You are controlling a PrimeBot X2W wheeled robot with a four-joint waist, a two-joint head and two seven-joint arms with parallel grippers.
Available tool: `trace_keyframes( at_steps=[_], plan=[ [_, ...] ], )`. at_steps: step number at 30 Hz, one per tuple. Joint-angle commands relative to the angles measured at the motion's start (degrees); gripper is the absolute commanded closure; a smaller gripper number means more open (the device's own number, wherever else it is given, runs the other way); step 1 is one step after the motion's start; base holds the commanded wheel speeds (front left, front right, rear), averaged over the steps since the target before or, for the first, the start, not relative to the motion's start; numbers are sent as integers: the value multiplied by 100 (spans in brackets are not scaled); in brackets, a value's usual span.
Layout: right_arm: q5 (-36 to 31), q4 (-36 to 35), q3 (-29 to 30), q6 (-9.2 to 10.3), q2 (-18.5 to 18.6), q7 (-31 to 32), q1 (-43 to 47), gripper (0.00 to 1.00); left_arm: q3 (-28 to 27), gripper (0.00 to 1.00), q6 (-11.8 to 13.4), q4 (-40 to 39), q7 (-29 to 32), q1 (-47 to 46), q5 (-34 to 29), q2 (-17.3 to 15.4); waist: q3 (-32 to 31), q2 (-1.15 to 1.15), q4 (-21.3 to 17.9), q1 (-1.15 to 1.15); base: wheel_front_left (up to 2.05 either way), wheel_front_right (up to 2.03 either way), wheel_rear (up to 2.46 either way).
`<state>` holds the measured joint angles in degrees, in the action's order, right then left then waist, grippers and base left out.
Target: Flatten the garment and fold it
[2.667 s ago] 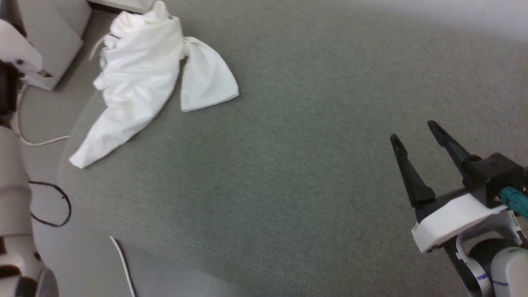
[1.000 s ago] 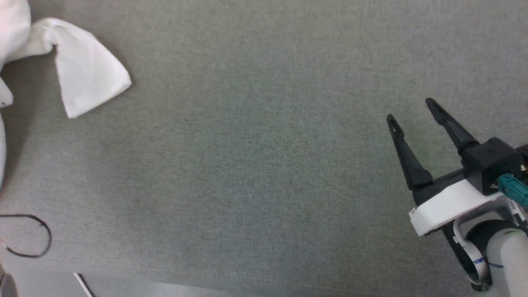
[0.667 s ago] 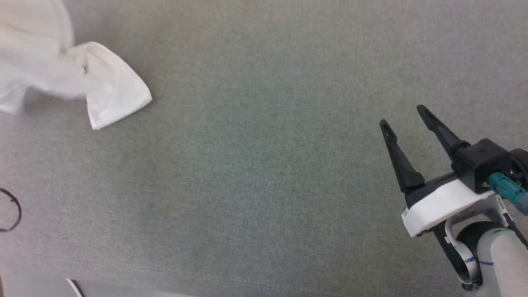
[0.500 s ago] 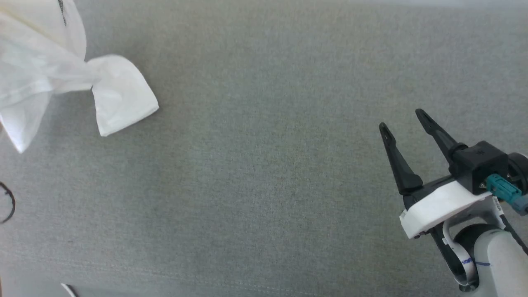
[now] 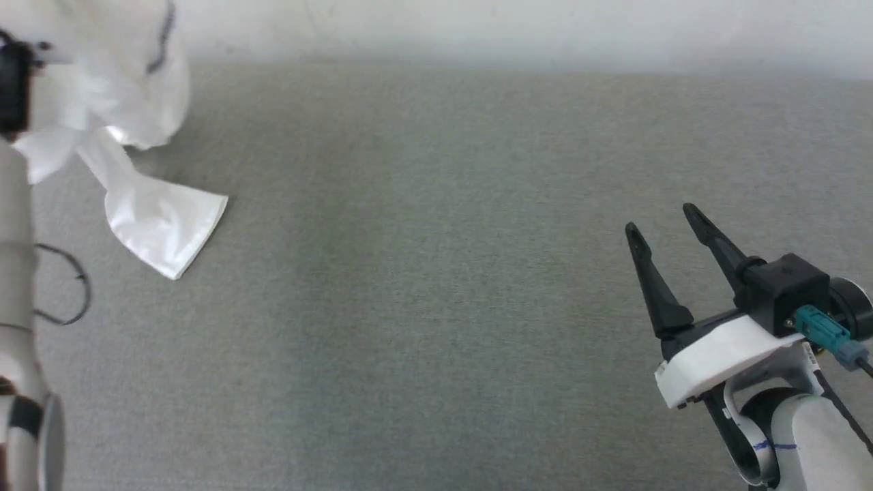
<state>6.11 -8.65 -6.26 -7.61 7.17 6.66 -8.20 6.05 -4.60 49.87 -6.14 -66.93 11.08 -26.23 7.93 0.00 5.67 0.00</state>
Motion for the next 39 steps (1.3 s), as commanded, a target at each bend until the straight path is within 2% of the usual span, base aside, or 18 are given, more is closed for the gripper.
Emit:
trace_keyframes(
  at_steps=[1, 5, 11, 14, 18, 20, 21, 25, 27, 30, 33, 37, 38, 39],
  plan=[
    [-14, 34, 25, 12, -14, -67, 88, 0, 76, 100, -64, -128, 85, -117, 87, 214, -289, 0, -346, 0, 0, 0, 0],
    [-74, 59, 78, 12, -30, -109, 172, 0, 189, 100, -135, -433, 349, -121, 284, 603, -400, 0, -575, 0, 0, 0, 0],
    [-150, 53, 114, 12, -58, -160, 244, 0, 360, 100, -161, -1302, 914, 46, 684, 1380, -438, 0, -860, 0, 0, 0, 0],
    [-190, 25, 130, 12, -94, -176, 252, 0, 459, 100, -56, -1915, 1285, 272, 862, 1783, -402, 0, -974, 0, 0, 0, 0],
    [-234, 19, 169, 12, -107, -228, 264, 0, 669, 100, 244, -2925, 1807, 864, 1108, 2162, -297, 0, -1069, 0, 0, 0, 0],
    [-269, -6, 187, 12, -121, -240, 271, 0, 867, 100, 477, -3414, 2051, 1313, 1201, 2253, -225, 0, -1093, 0, 0, 0, 0],
    [-269, -6, 187, 12, -121, -240, 271, 0, 867, 100, 477, -3414, 2051, 1313, 1201, 2253, -225, 0, -1093, 0, 0, 0, 0],
    [-314, -48, 194, 12, -141, -273, 243, 0, 1307, 100, 1082, -4110, 2332, 2495, 1205, 2310, -33, 0, -1139, 0, 0, 0, 0],
    [-342, -81, 173, 12, -162, -273, 214, 0, 1456, 100, 1355, -4223, 2341, 3092, 1102, 2305, 74, 0, -1167, 0, 0, 0, 0],
    [-370, -97, 157, 12, -179, -284, 169, 0, 1575, 100, 1619, -4183, 2249, 3811, 938, 2242, 205, 0, -1191, 0, 0, 0, 0],
    [-391, -82, 141, 12, -181, -302, 138, 0, 1619, 100, 1753, -4029, 2142, 4342, 918, 2202, 278, 0, -1197, 0, 0, 0, 0],
    [-402, -34, 128, 12, -186, -320, 99, 0, 1706, 100, 1766, -3875, 2072, 4821, 969, 2179, 292, 0, -1196, 0, 0, 0, 0],
    [-400, -19, 130, 12, -185, -319, 91, 0, 1740, 93, 1748, -3863, 2075, 4906, 971, 2159, 283, 0, -1189, 0, 0, 0, 0],
    [-397, 1, 131, 12, -181, -320, 88, 0, 1764, 55, 1736, -3859, 2081, 4985, 977, 2137, 256, 0, -1179, 0, 0, 0, 0]
  ],
)
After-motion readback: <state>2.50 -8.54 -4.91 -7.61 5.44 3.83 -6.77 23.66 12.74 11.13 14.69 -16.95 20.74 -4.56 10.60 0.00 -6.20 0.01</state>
